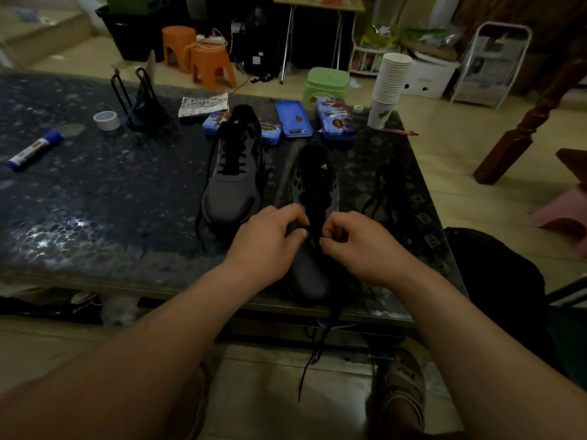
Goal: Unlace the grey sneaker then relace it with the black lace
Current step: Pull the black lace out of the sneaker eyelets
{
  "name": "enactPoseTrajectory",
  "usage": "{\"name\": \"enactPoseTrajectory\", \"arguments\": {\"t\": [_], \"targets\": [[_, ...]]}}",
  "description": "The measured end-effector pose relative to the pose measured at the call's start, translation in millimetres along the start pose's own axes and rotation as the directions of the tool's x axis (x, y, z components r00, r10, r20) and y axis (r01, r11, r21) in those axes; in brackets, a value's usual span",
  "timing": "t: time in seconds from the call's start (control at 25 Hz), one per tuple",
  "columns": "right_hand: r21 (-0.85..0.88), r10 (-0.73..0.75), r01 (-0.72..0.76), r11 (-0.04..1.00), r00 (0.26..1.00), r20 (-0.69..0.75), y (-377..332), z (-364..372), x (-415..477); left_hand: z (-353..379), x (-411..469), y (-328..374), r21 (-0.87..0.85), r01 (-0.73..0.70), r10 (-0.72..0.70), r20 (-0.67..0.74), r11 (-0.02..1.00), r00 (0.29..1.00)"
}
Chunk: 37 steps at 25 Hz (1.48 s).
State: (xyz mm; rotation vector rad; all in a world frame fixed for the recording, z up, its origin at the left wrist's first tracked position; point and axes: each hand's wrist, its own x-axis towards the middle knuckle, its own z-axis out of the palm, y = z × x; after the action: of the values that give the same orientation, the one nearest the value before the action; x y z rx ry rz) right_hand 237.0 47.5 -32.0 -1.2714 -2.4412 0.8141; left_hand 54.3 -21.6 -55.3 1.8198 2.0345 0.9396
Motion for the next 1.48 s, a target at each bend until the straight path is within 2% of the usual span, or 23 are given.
{"name": "enactPoseTrajectory", "arguments": {"t": [0.12, 0.32, 0.4, 0.6, 0.68, 0.76, 0.84, 0.96, 1.0, 1.12, 1.2, 1.28, 1.36, 1.4, 1.48], "targets": [[0.046, 0.027, -0.027, 0.999, 1.0, 0.008, -1.6, -3.8, 1.8, -5.9, 1.6, 2.7, 0.024, -0.029, 0.028, 0.035, 0.999, 0.999], [0.014, -0.019, 0.017, 1.0, 0.99, 0.14, -4.1, -14.0, -5.9, -3.9, -1.7, 5.3, 0.1, -0.08, 0.068, 0.112, 0.992, 0.991], [0.039, -0.02, 0.016, 0.999, 0.993, 0.112, -2.8, -15.9, -10.0, -0.8, -1.9, 5.9, 0.115, -0.072, 0.058, 0.125, 0.991, 0.99], [0.036, -0.012, 0.014, 0.999, 0.998, -0.058, 1.4, -11.2, -10.3, 1.2, -7.1, 9.7, 0.15, -0.094, 0.096, -0.012, 0.984, 0.995], [0.232, 0.112, -0.098, 0.968, 0.993, -0.048, 1.4, -11.7, -8.6, -1.2, -9.1, 11.4, 0.13, -0.092, 0.098, -0.036, 0.987, 0.995], [0.438, 0.267, -0.229, 0.869, 0.963, -0.026, 2.2, -7.5, -4.2, -3.4, -10.5, 10.9, 0.109, -0.077, 0.082, -0.04, 0.991, 0.996], [0.427, 0.344, -0.298, 0.853, 0.938, -0.032, 0.7, -1.3, -1.2, -6.9, -8.6, 9.8, 0.077, -0.009, 0.009, -0.001, 0.997, 1.0], [0.332, 0.375, -0.344, 0.878, 0.926, -0.034, -4.9, 1.1, 2.2, -11.9, 2.4, 9.9, -0.161, 0.265, -0.258, 0.063, 0.951, 0.964], [0.309, 0.375, -0.35, 0.885, 0.927, -0.026, -6.4, 0.6, 3.4, -11.4, 5.4, 10.5, -0.185, 0.312, -0.301, 0.086, 0.932, 0.95], [0.281, 0.38, -0.37, 0.886, 0.925, 0.018, -7.7, 1.6, 4.6, -8.0, 9.6, 13.9, -0.085, 0.327, -0.312, 0.15, 0.941, 0.938], [0.349, 0.403, -0.396, 0.849, 0.913, 0.054, -5.6, 0.5, 4.3, -9.0, 13.0, 12.1, -0.119, 0.352, -0.324, 0.204, 0.929, 0.924], [0.498, 0.426, -0.429, 0.754, 0.896, 0.127, -4.0, -6.4, 1.8, -12.3, 15.2, 10.4, -0.186, 0.381, -0.335, 0.236, 0.906, 0.912], [0.624, 0.387, -0.428, 0.654, 0.898, 0.21, -2.6, -11.3, -4.9, -12.5, 15.8, 12.1, -0.194, 0.385, -0.336, 0.242, 0.902, 0.91], [0.644, 0.379, -0.424, 0.637, 0.9, 0.217, -3.1, -11.3, -7.6, -11.1, 15.9, 13.9, -0.192, 0.389, -0.34, 0.244, 0.901, 0.908], [0.603, 0.405, -0.414, 0.682, 0.9, 0.159, -3.3, -5.7, -6.6, -11.6, 16.3, 17.2, -0.206, 0.41, -0.354, 0.261, 0.889, 0.898]]}}
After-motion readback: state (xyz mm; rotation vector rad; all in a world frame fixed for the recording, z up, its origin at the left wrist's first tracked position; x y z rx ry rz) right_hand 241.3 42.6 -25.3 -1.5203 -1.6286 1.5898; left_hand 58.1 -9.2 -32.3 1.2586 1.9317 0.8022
